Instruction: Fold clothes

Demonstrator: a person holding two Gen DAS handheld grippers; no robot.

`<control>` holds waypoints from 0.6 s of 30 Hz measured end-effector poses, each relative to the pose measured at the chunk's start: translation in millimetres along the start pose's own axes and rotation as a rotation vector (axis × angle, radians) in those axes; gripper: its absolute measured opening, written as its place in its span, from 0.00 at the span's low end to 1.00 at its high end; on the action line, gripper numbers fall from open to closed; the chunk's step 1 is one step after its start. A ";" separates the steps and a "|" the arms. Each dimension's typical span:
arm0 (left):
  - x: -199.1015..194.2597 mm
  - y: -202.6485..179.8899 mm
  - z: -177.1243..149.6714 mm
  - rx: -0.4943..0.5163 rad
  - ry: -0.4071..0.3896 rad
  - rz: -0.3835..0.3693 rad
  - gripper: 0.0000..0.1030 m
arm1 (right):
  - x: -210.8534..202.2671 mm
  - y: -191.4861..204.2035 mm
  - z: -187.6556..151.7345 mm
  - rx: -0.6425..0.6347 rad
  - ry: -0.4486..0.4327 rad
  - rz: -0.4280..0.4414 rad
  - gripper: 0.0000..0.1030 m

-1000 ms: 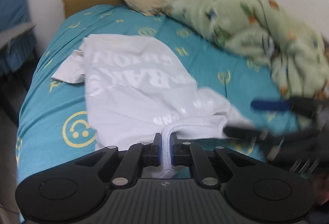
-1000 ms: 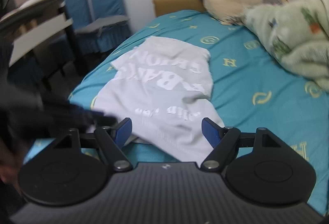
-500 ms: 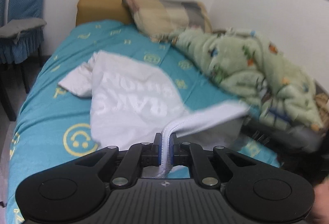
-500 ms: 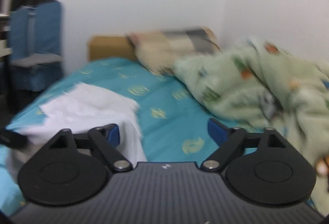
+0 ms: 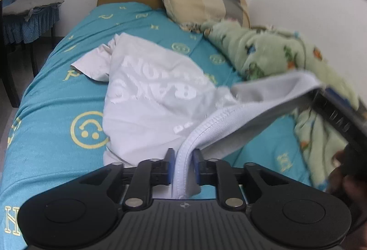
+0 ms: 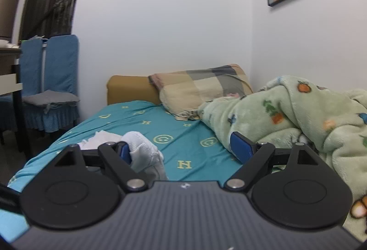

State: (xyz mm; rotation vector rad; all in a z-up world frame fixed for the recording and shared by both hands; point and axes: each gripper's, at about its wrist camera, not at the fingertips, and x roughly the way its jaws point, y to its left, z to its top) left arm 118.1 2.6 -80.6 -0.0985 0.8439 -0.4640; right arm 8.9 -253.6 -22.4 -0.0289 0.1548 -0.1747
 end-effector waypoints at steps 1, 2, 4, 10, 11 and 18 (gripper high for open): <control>5.0 -4.6 -1.6 0.023 0.013 0.003 0.42 | 1.0 -0.9 1.3 0.001 0.000 0.004 0.83; 10.5 -10.3 -3.4 0.049 0.028 0.007 0.51 | 2.1 -1.8 2.8 0.005 0.001 0.009 0.83; 20.5 -23.7 -7.5 0.105 0.040 0.031 0.55 | 4.6 -3.6 6.3 0.026 0.007 0.016 0.83; 22.6 -34.4 -3.6 0.100 -0.083 0.251 0.68 | 3.9 -10.1 5.6 0.072 0.015 0.009 0.83; 12.9 -26.7 -0.4 0.042 -0.130 0.281 0.71 | 4.8 -11.9 5.4 0.072 0.010 -0.005 0.83; -50.9 13.5 -2.6 -0.200 -0.284 0.455 0.87 | 28.5 -29.6 -5.5 0.100 0.089 -0.104 0.83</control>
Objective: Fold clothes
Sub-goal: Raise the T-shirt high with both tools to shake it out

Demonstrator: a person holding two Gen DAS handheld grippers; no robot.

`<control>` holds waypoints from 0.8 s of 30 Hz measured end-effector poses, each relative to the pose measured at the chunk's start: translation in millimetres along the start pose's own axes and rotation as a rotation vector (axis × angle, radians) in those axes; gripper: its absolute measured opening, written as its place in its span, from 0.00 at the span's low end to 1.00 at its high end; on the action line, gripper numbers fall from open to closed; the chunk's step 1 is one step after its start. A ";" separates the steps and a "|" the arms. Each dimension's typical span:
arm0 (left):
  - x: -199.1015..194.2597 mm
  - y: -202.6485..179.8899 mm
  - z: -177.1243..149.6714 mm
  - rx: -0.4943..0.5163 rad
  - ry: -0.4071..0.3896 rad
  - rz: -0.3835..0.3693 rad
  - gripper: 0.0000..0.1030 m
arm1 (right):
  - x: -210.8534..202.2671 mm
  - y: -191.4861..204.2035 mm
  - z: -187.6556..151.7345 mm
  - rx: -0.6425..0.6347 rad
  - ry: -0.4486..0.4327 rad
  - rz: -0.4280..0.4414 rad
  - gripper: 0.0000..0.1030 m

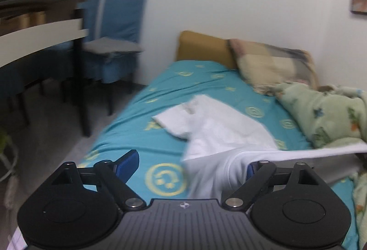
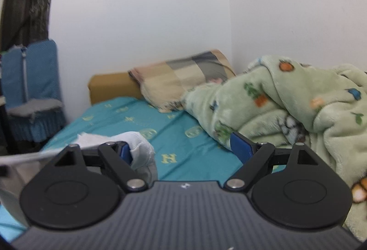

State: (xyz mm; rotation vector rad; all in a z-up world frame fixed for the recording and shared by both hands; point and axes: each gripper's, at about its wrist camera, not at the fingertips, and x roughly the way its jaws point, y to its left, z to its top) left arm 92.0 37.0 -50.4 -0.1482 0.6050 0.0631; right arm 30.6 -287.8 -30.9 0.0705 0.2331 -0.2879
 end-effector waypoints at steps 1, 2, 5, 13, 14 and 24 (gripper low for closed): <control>1.1 2.9 -3.1 -0.003 0.030 0.027 0.87 | 4.7 0.3 -3.3 -0.019 0.036 -0.009 0.83; 2.4 5.8 -6.5 -0.006 0.057 0.051 0.87 | 10.1 1.1 -8.0 -0.041 0.086 -0.013 0.83; -4.7 8.9 -5.2 -0.001 0.035 0.094 0.87 | 13.8 4.3 -24.5 -0.100 0.196 -0.030 0.83; -113.5 -25.0 95.6 -0.083 -0.213 0.111 0.85 | -59.7 -6.6 73.2 -0.067 -0.044 -0.058 0.83; -132.9 -33.0 113.8 -0.099 -0.246 0.113 0.85 | -68.7 -10.2 95.5 -0.037 -0.057 -0.039 0.83; -303.8 -57.6 219.0 -0.146 -0.439 0.045 0.85 | -159.6 -44.5 271.0 0.028 -0.195 0.069 0.83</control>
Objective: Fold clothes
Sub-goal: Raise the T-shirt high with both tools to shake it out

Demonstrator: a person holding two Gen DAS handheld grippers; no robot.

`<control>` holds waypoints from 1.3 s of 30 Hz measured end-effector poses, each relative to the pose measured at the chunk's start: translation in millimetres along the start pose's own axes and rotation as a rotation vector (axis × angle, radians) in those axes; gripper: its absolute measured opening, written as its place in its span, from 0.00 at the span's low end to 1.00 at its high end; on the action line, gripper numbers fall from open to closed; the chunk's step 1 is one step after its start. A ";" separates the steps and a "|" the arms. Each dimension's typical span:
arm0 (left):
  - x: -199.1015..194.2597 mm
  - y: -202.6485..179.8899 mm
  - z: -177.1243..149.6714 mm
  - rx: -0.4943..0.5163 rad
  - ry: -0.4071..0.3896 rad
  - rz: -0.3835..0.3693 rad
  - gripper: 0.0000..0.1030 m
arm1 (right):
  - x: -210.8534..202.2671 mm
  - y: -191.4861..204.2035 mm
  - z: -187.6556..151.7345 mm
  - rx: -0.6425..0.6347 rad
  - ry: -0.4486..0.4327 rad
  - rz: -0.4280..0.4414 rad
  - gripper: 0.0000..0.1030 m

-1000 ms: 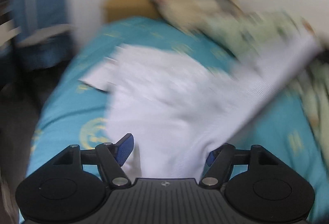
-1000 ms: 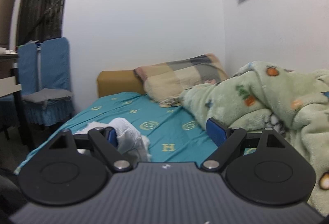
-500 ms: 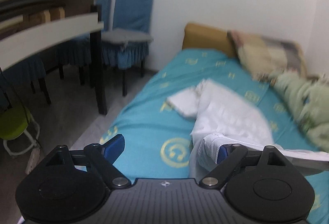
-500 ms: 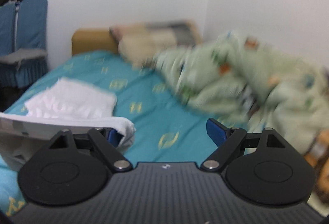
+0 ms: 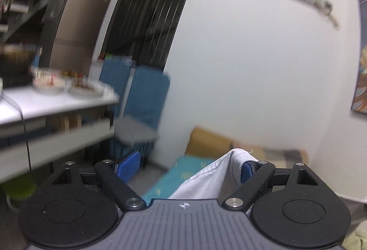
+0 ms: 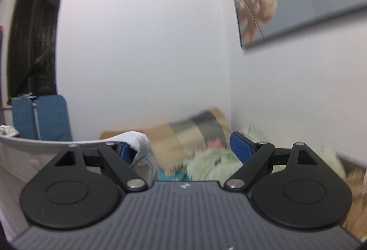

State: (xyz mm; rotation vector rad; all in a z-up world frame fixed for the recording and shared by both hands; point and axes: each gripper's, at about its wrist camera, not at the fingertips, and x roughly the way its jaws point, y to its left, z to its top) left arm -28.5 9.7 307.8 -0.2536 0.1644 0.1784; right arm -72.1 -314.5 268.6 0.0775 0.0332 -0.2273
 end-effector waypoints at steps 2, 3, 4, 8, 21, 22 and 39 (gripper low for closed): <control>-24.0 -1.7 29.8 0.004 -0.054 -0.011 0.85 | -17.7 -0.7 28.2 -0.015 -0.045 0.025 0.83; -36.8 -2.6 45.9 0.003 -0.083 -0.015 0.85 | -27.7 -0.2 42.4 -0.019 -0.069 0.037 0.83; -50.0 -3.7 62.5 0.002 -0.113 -0.018 0.85 | -38.1 0.3 56.8 -0.023 -0.093 0.049 0.83; -108.7 -9.2 122.3 0.021 -0.222 -0.047 0.86 | -82.7 2.0 117.9 -0.028 -0.186 0.066 0.83; -259.7 -31.2 239.6 -0.005 -0.408 -0.146 0.88 | -181.4 -11.0 243.5 0.028 -0.343 0.087 0.84; -267.8 -33.3 243.9 -0.004 -0.416 -0.146 0.88 | -186.7 -10.9 248.6 0.028 -0.352 0.086 0.85; -0.6 -51.5 184.9 0.100 -0.224 -0.135 0.95 | -23.4 31.4 174.6 -0.080 -0.148 0.041 0.86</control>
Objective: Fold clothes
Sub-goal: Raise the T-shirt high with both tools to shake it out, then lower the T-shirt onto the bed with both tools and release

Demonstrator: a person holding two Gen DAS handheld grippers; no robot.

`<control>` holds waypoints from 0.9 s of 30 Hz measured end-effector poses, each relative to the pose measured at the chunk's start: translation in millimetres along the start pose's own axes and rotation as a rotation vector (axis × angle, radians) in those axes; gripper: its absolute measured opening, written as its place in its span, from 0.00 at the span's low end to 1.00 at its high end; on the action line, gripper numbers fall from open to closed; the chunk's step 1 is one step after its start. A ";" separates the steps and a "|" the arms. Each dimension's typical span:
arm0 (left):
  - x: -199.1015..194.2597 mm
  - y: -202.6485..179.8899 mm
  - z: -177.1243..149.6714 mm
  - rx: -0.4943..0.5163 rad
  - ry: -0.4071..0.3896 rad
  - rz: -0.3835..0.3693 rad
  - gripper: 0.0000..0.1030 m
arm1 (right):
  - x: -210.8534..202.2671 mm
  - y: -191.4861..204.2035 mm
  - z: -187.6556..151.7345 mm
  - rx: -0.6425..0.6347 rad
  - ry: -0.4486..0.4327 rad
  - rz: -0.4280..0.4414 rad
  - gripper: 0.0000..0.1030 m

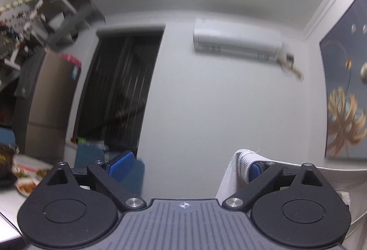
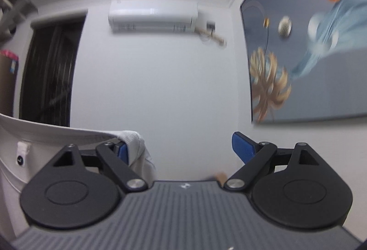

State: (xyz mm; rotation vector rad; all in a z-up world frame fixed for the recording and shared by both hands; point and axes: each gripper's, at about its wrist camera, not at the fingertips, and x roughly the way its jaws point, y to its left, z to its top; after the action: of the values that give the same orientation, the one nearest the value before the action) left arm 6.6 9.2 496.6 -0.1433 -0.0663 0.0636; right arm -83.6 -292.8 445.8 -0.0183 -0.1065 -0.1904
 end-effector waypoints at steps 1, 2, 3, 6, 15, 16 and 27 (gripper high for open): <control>31.0 2.9 -20.0 -0.007 0.039 0.001 0.95 | 21.2 3.9 -18.3 -0.008 0.038 0.002 0.86; 58.8 3.7 -39.8 -0.015 0.067 -0.003 0.95 | 42.5 8.4 -37.2 -0.020 0.068 0.001 0.86; 87.9 4.8 -60.6 -0.018 0.088 -0.006 0.95 | 64.1 12.8 -56.4 -0.029 0.096 -0.001 0.86; 171.8 2.1 -128.1 0.000 0.144 -0.008 1.00 | 135.5 22.5 -121.4 -0.014 0.184 -0.019 0.86; 402.1 -12.0 -394.2 0.096 0.350 -0.009 1.00 | 357.5 38.2 -360.9 0.068 0.408 -0.058 0.86; 424.0 -10.8 -426.4 0.106 0.387 -0.002 1.00 | 378.1 38.1 -391.1 0.062 0.433 -0.054 0.86; 542.7 9.4 -685.0 0.191 0.840 -0.029 1.00 | 490.1 54.6 -625.7 -0.010 0.842 0.049 0.86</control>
State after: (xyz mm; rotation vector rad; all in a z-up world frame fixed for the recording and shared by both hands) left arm 594.8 -40.9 -148.0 0.0305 0.7739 -0.0227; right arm 470.4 -348.9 -124.0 0.0504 0.7335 -0.1369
